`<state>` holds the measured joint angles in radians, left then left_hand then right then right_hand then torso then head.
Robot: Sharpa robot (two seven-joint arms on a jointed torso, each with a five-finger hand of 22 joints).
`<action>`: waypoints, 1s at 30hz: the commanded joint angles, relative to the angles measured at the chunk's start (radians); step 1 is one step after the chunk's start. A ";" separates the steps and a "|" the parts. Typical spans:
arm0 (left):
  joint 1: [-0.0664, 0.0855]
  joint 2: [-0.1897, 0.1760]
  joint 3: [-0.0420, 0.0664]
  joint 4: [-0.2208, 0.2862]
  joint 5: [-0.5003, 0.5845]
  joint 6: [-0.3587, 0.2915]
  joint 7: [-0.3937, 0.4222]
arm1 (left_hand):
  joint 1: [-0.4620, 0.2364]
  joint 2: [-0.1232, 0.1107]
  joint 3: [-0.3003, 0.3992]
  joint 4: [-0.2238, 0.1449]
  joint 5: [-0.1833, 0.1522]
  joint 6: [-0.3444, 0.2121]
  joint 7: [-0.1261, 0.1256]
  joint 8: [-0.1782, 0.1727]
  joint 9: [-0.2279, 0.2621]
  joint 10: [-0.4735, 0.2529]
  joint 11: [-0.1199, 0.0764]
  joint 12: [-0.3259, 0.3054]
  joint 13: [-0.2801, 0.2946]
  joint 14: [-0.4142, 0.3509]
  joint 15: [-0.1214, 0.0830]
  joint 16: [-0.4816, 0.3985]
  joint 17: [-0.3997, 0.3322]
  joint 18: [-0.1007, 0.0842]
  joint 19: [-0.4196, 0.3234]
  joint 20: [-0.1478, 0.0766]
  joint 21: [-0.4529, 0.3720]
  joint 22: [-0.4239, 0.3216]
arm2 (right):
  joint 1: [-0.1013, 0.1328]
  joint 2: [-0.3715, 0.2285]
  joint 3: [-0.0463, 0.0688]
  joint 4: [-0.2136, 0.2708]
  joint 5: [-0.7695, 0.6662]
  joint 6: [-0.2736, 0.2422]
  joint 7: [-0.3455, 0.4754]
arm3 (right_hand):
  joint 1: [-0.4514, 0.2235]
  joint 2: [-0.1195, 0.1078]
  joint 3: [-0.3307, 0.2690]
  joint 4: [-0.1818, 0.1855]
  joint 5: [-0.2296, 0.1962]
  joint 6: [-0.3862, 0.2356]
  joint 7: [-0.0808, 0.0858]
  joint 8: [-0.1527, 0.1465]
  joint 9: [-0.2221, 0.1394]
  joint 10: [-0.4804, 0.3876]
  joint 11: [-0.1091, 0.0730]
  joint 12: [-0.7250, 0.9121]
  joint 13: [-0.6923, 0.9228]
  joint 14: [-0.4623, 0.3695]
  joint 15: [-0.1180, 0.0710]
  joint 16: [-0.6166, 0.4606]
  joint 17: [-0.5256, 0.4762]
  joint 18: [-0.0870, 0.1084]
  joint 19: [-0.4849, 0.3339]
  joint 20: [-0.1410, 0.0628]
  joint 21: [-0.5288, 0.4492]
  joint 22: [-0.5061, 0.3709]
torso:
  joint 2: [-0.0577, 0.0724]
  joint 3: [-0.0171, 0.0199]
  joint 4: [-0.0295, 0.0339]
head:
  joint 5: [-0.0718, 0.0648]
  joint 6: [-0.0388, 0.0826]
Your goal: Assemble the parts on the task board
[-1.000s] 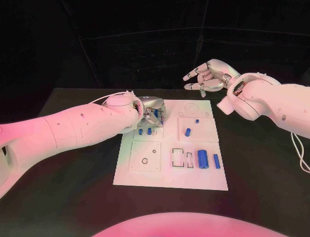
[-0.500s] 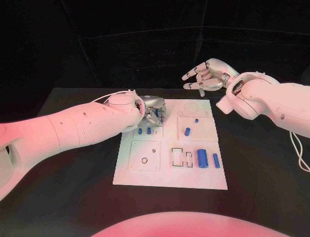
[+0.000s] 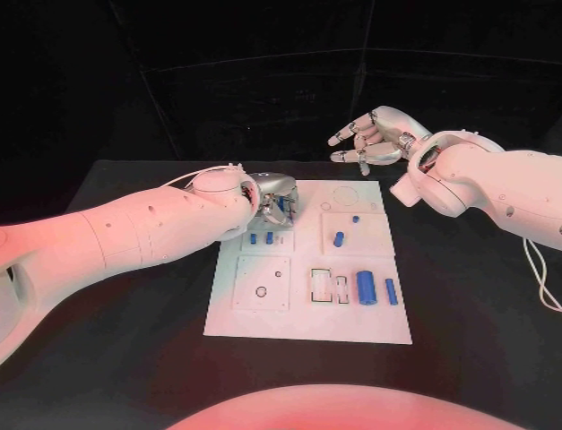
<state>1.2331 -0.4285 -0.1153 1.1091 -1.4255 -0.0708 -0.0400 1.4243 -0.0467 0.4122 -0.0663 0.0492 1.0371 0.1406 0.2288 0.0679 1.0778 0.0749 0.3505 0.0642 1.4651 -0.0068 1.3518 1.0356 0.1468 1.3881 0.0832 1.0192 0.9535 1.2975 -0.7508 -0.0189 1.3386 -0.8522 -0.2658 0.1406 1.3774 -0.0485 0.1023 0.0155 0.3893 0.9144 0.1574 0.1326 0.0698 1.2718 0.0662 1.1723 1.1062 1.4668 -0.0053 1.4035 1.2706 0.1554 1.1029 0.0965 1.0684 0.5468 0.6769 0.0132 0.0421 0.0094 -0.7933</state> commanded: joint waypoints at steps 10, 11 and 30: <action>0.004 -0.065 0.029 0.089 0.061 -0.121 0.093 | -0.020 -0.014 0.076 -0.020 0.003 0.029 0.006 -0.021 0.001 0.032 -0.001 -0.037 0.002 0.014 -0.006 0.008 -0.005 -0.020 0.007 0.002 0.016 0.021 | 0.002 -0.003 0.001 0.001 0.004 0.004 0.013 | -0.012 0.002 0.006 0.000 0.006 -0.003 0.000 0.005 -0.001 -0.006 0.000 0.003 0.001 0.041 -0.007 -0.001 0.001 0.019 0.002 -0.002 -0.002 0.001 | -0.002 -0.0002 0.0016 | 0.002 0.001; 0.004 -0.074 0.032 0.100 0.066 -0.122 0.095 | -0.021 -0.015 0.078 -0.021 0.003 0.029 0.006 -0.022 0.001 0.033 -0.001 -0.039 0.002 0.014 -0.006 0.009 -0.004 -0.020 0.006 0.003 0.017 0.023 | 0.002 -0.003 0.001 0.001 0.004 0.004 0.013 | -0.012 0.002 0.006 0.000 0.006 -0.003 0.000 0.005 -0.001 -0.006 0.000 0.003 0.001 0.041 -0.007 -0.001 0.001 0.019 0.002 -0.002 -0.002 0.001 | -0.002 0.0002 0.0012 | 0.002 0.001; 0.003 -0.222 0.047 0.178 0.113 -0.065 0.060 | -0.034 -0.023 0.087 -0.022 0.002 0.034 0.007 -0.028 0.001 0.040 0.000 -0.050 0.002 0.014 -0.005 0.009 -0.008 -0.020 0.006 0.004 0.019 0.026 | 0.002 -0.011 0.001 0.001 0.004 0.003 0.013 | -0.012 0.002 0.006 0.000 0.006 -0.003 0.000 0.005 -0.001 -0.006 0.000 0.003 0.001 0.041 -0.007 -0.001 0.001 0.019 0.002 -0.002 -0.002 0.001 | 0.000 -0.0010 -0.0004 | 0.012 0.006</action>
<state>1.2358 -0.6496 -0.0692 1.2889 -1.3289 -0.1596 0.0297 1.4012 -0.0700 0.4916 -0.0882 0.0459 1.0652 0.1484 0.2055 0.0682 1.1117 0.0731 0.3027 0.0645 1.4651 -0.0068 1.3555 1.0283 0.1469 1.3891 0.0821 1.0319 0.9791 1.2974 -0.7613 -0.0189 1.3390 -0.8520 -0.2655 0.1432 1.3774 -0.0485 0.1023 0.0154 0.3893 0.9144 0.1575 0.1326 0.0698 1.2718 0.0662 1.1723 1.1060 1.4667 -0.0052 1.4034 1.2703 0.1554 1.1029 0.0964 1.0684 0.5469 0.6763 0.0129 0.0435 0.0201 -0.7877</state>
